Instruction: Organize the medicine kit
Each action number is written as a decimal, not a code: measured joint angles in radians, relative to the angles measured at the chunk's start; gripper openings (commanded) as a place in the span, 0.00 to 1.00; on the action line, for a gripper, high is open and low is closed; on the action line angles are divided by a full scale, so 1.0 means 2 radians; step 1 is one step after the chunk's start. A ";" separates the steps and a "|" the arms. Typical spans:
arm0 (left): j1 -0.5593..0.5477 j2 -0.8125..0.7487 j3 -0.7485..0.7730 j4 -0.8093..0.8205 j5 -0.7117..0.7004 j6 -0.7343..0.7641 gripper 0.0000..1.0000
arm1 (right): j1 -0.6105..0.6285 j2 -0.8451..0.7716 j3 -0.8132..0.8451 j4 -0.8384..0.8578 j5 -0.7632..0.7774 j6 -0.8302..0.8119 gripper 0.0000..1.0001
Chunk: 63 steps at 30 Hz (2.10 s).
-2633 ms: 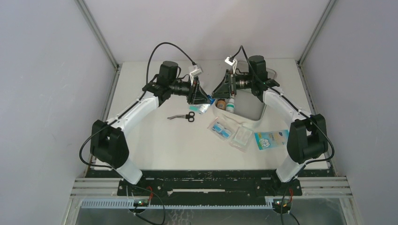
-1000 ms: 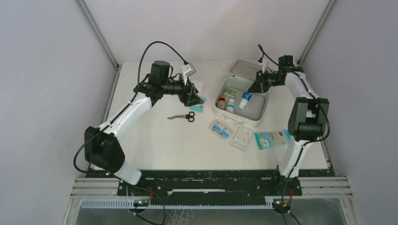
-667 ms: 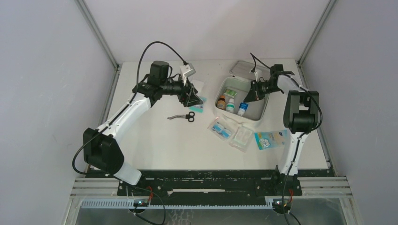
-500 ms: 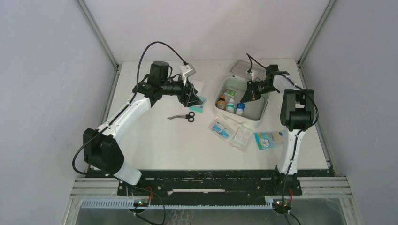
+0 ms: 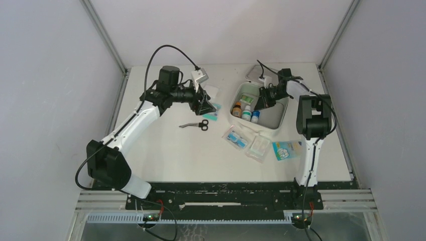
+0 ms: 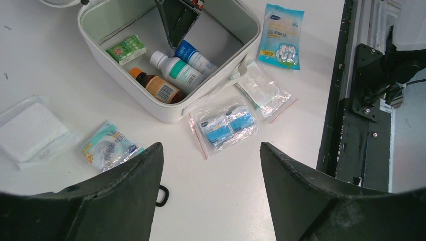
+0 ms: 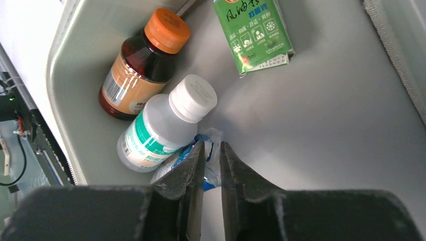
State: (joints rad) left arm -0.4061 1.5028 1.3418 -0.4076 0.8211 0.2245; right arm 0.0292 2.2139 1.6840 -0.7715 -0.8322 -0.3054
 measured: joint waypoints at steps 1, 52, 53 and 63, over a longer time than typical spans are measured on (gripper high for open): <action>0.000 -0.001 -0.001 0.000 0.000 0.001 0.75 | 0.001 0.000 0.000 0.001 0.006 0.003 0.21; 0.048 0.034 -0.061 0.035 -0.267 0.012 0.96 | 0.093 -0.430 -0.249 -0.052 0.124 -0.107 0.83; 0.048 0.061 -0.043 0.030 -0.273 0.002 0.96 | 0.092 -0.430 -0.249 -0.049 0.124 -0.105 0.83; 0.050 0.274 0.171 0.008 -0.290 -0.111 0.78 | 0.080 -0.430 -0.253 -0.024 0.102 -0.084 0.81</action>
State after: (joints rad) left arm -0.3065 2.0499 1.6833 -0.3923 0.2413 0.0029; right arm 0.1883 1.3537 1.1770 -0.8200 -0.6277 -0.4728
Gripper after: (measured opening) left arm 0.837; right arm 0.814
